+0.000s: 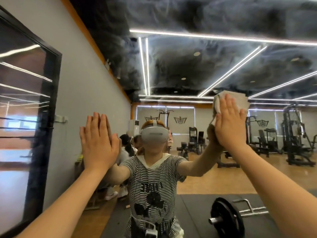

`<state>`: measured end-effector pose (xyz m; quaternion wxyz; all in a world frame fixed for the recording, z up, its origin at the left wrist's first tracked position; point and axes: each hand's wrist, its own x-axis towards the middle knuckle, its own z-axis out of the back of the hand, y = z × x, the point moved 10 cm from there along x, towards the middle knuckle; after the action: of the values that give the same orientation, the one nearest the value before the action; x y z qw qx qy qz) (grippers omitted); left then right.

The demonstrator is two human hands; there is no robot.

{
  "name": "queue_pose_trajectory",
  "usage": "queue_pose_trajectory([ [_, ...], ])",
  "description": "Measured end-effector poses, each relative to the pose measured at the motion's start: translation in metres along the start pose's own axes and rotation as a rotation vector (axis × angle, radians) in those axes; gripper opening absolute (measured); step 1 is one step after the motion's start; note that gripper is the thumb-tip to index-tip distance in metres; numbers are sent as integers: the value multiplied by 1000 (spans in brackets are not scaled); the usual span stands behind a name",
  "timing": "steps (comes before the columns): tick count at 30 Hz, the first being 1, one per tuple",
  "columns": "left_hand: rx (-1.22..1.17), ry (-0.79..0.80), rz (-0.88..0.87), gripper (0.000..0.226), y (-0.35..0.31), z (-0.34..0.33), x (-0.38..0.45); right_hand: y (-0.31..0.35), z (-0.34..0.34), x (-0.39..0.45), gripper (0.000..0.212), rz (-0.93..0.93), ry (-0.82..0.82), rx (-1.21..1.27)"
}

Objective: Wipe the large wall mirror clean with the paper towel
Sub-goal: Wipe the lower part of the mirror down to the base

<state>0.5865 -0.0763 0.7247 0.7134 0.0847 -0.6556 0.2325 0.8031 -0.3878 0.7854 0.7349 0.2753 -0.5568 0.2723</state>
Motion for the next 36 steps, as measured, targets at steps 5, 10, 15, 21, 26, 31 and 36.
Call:
queue_pose_trajectory([
  [5,-5,0,2,69,1,1,-1,37,-9,-5,54,-157,-54,70],
  [10,-16,21,8,72,2,0,0,149,-39,-23,57,241,72,29],
  [15,-22,33,11,72,3,-1,1,127,-30,-20,59,453,77,-93],
  [21,-34,21,9,70,2,-1,0,24,2,20,57,13,-1,-104],
  [26,-18,6,6,69,2,0,0,83,-10,11,62,-66,-8,15],
  [31,-26,21,9,70,2,-1,1,138,-32,-16,57,202,43,8],
  [36,-51,19,4,68,4,0,0,134,-33,-13,60,209,45,-9],
])
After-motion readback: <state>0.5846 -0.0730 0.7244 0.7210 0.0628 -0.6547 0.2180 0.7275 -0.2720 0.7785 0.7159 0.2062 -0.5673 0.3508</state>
